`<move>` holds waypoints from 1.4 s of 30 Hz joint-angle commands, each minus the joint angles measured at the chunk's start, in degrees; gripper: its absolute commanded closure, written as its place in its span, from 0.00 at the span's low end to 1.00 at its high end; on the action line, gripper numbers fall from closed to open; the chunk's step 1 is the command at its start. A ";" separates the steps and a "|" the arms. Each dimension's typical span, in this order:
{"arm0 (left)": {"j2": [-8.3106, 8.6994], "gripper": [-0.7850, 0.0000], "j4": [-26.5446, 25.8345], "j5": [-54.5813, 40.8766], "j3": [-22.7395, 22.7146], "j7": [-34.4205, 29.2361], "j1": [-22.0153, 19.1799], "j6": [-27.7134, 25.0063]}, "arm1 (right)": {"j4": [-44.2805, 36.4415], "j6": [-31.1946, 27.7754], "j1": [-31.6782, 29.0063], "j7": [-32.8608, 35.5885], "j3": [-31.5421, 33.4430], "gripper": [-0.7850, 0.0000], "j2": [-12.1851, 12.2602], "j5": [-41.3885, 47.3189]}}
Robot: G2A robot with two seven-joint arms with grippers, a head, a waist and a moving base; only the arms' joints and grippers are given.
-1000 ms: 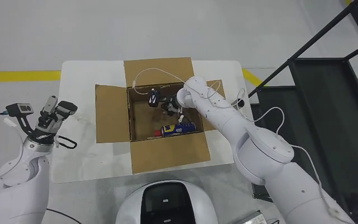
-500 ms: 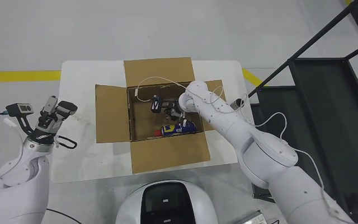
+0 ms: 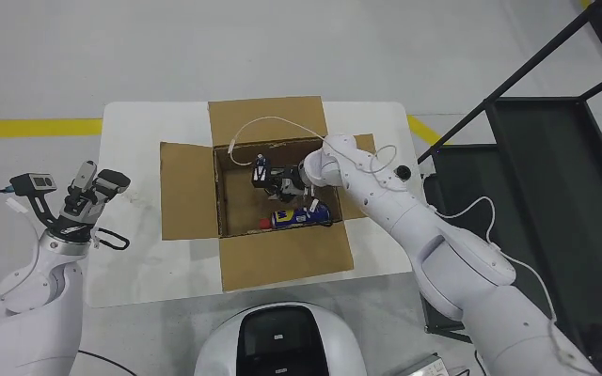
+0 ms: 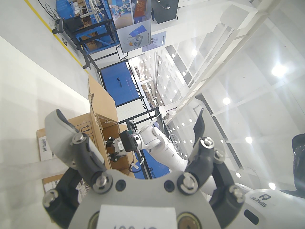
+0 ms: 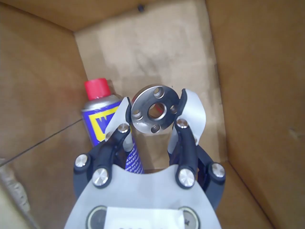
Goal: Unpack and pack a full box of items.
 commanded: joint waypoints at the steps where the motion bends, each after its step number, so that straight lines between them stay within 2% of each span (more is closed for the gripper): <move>1: 0.00 0.00 0.00 0.00 0.00 0.00 0.00 0.00 | -2.79 -1.13 -0.93 0.07 1.79 1.00 1.21 0.27; 12: 0.00 0.00 0.00 0.00 0.00 0.00 0.00 0.00 | -22.60 -2.10 -12.66 3.63 14.91 1.00 8.37 5.06; 18: 0.00 0.00 0.00 0.00 0.00 0.00 0.00 0.00 | -29.80 -0.59 -18.59 6.27 20.15 1.00 10.83 6.78; 42: 0.00 0.00 0.00 0.00 0.00 0.00 0.00 0.00 | -31.41 0.32 -19.87 6.05 21.28 1.00 11.31 7.84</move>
